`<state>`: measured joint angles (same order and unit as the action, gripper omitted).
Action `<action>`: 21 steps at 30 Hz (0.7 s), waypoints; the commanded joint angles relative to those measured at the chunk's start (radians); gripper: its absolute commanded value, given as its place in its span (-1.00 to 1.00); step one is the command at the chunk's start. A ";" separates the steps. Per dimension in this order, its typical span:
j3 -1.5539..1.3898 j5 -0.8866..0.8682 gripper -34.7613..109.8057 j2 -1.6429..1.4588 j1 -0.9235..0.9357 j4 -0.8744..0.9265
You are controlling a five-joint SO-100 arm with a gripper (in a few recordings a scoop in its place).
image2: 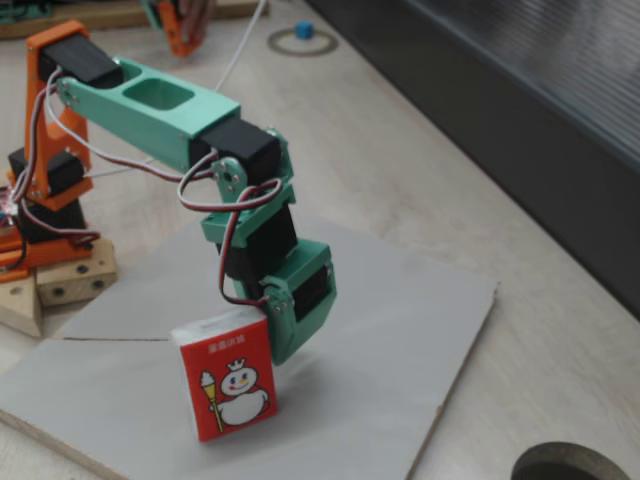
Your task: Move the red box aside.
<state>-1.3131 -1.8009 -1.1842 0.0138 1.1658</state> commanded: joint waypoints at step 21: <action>0.041 -0.005 -0.47 -0.040 0.442 0.015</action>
<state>-1.2855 -1.8009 -1.1812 0.5737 1.1658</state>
